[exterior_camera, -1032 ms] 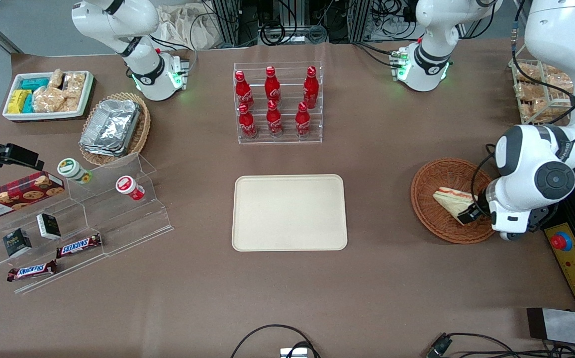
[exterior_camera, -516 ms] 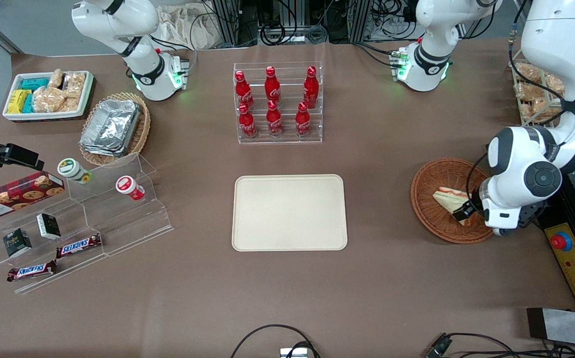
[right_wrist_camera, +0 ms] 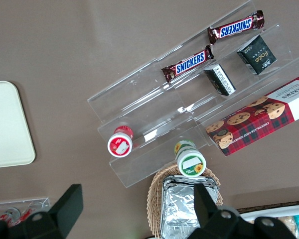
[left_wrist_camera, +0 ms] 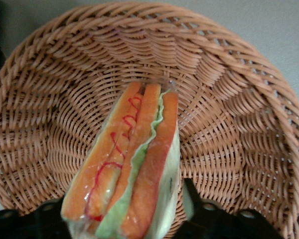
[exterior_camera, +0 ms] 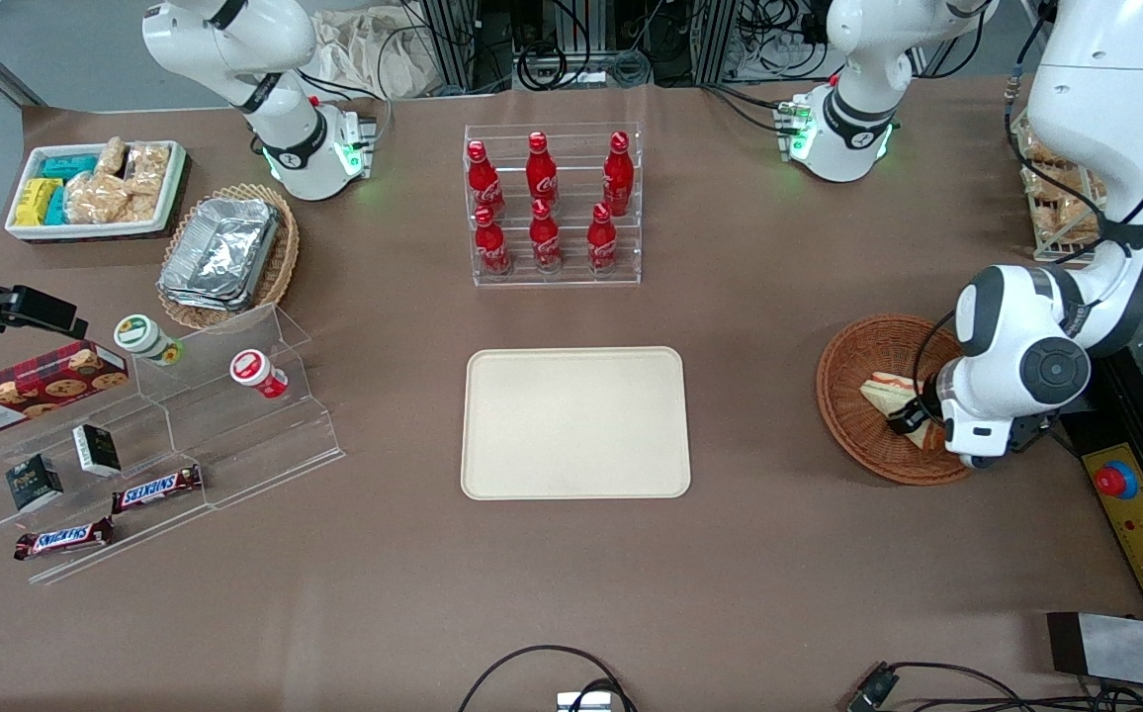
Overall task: Place sandwich from basket to tray
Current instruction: 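Lift the sandwich and carry it with the left gripper over the tray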
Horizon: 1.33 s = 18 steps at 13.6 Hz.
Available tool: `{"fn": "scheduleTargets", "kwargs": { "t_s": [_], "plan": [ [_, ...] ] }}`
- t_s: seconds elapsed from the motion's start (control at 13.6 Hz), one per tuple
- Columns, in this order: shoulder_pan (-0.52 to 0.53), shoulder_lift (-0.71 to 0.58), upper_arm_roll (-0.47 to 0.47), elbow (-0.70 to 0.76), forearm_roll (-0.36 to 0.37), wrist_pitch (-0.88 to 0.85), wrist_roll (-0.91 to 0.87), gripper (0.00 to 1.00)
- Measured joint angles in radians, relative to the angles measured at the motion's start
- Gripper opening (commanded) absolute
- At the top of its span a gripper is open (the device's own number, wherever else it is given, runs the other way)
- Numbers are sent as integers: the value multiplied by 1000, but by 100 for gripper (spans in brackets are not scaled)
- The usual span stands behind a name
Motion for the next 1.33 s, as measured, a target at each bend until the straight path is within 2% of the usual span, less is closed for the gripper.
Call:
{"fn": "scheduleTargets", "kwargs": {
  "t_s": [0.29, 0.59, 0.96, 1.18, 1.33],
  "plan": [
    [0, -8, -1, 28, 0, -2, 0, 0],
    [-1, -41, -20, 166, 0, -253, 27, 0],
    [-7, -67, -155, 505, 0, -614, 76, 0],
    [-17, -68, -246, 621, 0, -654, 132, 0],
    [-75, -41, -280, 642, -1, -628, 142, 0]
  ]
}}
